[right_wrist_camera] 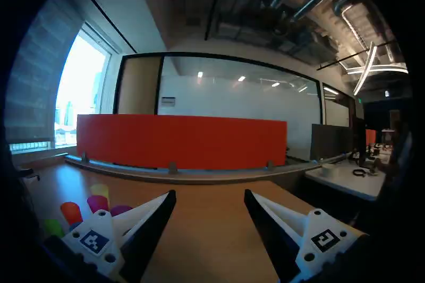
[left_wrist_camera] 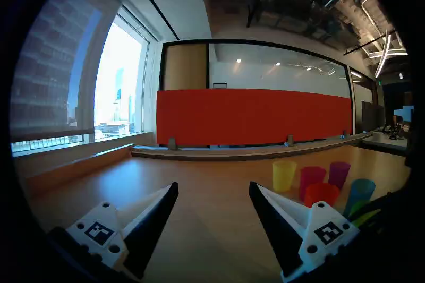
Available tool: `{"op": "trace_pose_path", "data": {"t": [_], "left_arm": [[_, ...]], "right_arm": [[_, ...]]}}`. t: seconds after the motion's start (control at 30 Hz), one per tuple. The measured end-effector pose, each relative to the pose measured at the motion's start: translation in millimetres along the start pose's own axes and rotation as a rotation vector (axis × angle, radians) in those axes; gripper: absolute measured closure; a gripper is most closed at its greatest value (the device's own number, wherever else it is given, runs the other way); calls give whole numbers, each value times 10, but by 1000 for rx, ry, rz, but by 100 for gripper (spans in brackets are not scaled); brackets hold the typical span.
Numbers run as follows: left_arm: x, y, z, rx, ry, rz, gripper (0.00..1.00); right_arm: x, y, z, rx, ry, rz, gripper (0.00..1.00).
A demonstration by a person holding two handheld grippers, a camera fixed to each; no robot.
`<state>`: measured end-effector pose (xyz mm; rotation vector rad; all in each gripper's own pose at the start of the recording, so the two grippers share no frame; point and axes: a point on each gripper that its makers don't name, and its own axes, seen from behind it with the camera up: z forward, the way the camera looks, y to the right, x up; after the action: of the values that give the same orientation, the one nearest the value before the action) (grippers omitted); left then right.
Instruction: Pour water
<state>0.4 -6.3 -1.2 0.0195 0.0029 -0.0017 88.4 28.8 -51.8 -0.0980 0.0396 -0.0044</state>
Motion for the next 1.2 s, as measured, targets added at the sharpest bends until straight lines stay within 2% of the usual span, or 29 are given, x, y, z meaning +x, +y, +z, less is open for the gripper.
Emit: {"op": "trace_pose_path", "data": {"t": [0.5,0.8,1.0,1.2], "left_arm": [[-4,6,9,-4,-3,1,1],[-2,7,14,-4,-3,1,1],[-3,6,14,-4,-3,1,1],[-6,5,16,-4,-3,1,1]], "right_arm": [[80,-88,22,24,36,16,1],[92,-126,8,60,61,35,1],[8,-116,17,79,71,26,1],[-180,-150,100,106,48,44,1]]}}
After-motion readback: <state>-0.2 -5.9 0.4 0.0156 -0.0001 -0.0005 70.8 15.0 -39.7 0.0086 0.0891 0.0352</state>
